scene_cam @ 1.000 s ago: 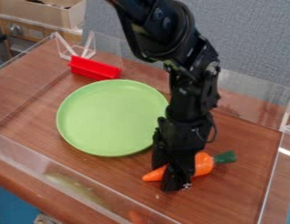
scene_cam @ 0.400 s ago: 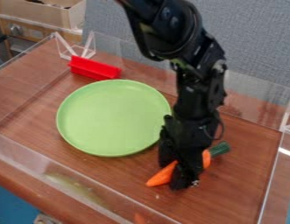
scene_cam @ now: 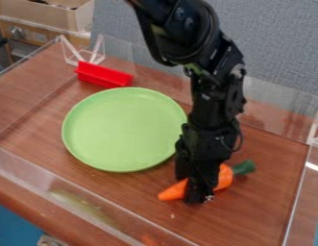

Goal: Put the carrot on the left side

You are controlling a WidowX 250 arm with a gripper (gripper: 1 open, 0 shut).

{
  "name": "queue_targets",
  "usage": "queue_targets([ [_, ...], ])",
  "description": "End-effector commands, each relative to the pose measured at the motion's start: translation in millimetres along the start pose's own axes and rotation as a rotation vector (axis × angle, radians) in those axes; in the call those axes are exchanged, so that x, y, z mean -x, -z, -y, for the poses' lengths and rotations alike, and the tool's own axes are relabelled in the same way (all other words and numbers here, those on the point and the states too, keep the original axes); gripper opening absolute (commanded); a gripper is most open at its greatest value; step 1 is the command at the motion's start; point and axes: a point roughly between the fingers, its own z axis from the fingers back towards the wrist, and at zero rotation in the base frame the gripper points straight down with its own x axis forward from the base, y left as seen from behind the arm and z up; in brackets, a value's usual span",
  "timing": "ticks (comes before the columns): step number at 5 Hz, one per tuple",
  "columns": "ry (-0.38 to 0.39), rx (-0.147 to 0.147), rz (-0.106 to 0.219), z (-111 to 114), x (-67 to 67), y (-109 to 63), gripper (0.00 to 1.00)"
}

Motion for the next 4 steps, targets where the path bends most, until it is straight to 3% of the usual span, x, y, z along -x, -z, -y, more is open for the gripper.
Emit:
queue_targets([
  [1, 0.031, -0.02, 0.035, -5.4, 4.4, -10.8, 1.0],
  [2, 0.043, -0.021, 0.04, -3.7, -1.4, -14.5, 0.0],
  [3, 0.024, -0.04, 0.062, -5.5, -3.7, -35.3, 0.0],
  [4, -0.053, -0.099, 0.104, -14.5, 4.9, -77.0, 0.0],
])
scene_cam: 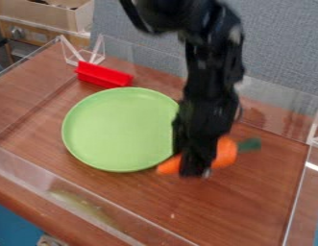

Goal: Put the carrot on the left side

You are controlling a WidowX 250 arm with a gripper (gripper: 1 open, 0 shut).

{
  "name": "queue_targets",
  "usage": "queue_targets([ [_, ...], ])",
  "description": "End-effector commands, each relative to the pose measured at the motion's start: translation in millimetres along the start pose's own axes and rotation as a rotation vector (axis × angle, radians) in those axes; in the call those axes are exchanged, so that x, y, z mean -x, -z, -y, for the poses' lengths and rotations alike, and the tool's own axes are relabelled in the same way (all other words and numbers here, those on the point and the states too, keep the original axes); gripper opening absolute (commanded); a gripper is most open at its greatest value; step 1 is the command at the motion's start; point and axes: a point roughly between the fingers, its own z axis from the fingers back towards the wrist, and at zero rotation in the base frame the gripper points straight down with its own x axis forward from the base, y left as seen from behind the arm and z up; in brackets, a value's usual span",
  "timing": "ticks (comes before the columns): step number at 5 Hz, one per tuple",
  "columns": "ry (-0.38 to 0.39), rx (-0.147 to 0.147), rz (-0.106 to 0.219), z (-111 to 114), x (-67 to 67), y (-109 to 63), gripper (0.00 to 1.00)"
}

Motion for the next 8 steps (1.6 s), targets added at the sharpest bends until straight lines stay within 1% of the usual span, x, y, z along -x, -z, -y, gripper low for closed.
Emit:
queue_targets([
  [1, -0.188, -0.11, 0.071, -31.1, 28.5, -53.7, 0.0],
  [2, -0.372, -0.136, 0.065, -59.6, 71.8, -61.7, 0.0],
  [3, -0.551, -0.135, 0.04, -85.8, 116.0, -55.2, 0.0],
  [4, -0.658, -0.131, 0.023, -120.1, 152.7, -54.2, 0.0],
  [5, -0.73, -0.118, 0.005, -153.2, 190.8, -49.6, 0.0],
  [6, -0.822, -0.101, -0.011, -146.2, 209.3, -45.6, 0.0],
  [7, -0.853, -0.077, -0.012, -146.3, 208.3, -39.0, 0.0],
  [8, -0.873, -0.036, 0.009, -146.3, 205.2, -34.3, 0.0],
])
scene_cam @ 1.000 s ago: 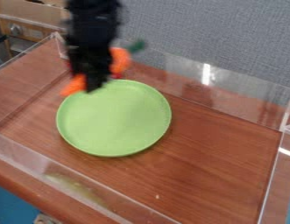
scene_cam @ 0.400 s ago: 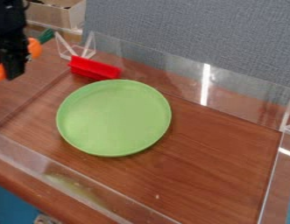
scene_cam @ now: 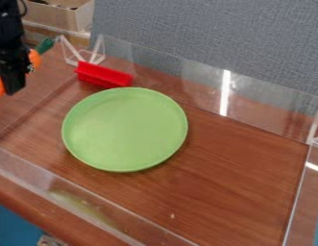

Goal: Put the carrot on the left side

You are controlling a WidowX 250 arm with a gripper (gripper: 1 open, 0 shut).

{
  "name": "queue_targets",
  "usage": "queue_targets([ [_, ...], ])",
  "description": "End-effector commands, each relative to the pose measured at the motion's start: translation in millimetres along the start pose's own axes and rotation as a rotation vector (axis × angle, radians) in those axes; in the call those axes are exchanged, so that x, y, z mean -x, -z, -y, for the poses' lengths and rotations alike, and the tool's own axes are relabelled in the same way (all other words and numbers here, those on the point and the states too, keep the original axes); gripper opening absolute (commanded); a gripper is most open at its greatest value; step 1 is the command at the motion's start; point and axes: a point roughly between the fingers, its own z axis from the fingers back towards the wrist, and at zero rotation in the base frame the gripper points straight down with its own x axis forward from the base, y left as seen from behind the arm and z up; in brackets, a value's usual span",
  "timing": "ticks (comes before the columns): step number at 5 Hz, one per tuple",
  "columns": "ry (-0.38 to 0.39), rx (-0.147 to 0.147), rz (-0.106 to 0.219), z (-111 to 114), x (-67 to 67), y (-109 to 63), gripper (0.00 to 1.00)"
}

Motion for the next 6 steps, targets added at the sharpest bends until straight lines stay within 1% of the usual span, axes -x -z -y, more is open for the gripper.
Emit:
queue_targets([
  [1, 0.014, 0.01, 0.032, -7.3, -6.9, -3.0, 0.0],
  [2, 0.046, 0.036, 0.044, -13.2, -13.5, 1.3, 0.0],
  [3, 0.032, 0.053, 0.053, -12.2, -19.7, 9.7, 0.0],
  [4, 0.019, 0.064, 0.055, -10.6, -25.6, 16.3, 0.0],
  [6, -0.023, 0.066, 0.05, -4.9, -28.4, 26.1, 0.0],
])
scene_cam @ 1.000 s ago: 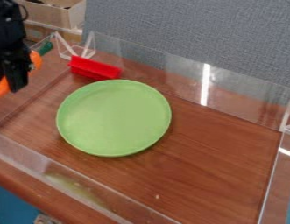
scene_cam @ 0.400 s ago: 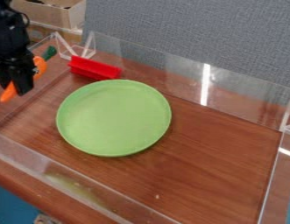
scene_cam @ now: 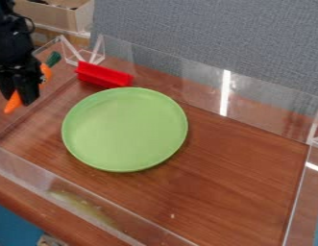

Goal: Put the carrot on the left side

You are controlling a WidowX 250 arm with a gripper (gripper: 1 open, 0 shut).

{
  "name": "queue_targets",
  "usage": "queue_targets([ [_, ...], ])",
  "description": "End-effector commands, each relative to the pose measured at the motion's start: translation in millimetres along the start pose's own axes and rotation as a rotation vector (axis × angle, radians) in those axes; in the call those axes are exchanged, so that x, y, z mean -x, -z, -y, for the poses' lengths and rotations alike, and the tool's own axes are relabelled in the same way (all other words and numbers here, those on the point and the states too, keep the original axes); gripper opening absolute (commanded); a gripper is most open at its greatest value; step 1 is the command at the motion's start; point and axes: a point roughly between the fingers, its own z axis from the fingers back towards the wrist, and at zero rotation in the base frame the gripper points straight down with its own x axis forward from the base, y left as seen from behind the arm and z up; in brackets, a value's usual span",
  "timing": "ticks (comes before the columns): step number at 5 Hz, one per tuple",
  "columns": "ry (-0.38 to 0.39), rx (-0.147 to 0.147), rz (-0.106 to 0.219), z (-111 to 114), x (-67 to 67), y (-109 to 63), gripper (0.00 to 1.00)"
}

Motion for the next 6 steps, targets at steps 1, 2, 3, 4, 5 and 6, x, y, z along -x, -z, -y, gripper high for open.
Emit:
queue_targets([
  [1, -0.009, -0.017, 0.022, -0.7, -5.8, -5.0, 0.0],
  [2, -0.071, -0.022, 0.022, -1.4, -4.3, 0.8, 0.0],
  [3, -0.128, -0.028, 0.018, -2.1, -2.8, 7.4, 0.0],
  [4, -0.072, -0.03, 0.005, -1.1, -0.4, 0.2, 1.0],
  [5, -0.014, -0.028, 0.025, -0.9, -0.6, -22.9, 1.0],
  [6, -0.003, -0.025, 0.07, -2.0, -8.8, -44.5, 1.0],
])
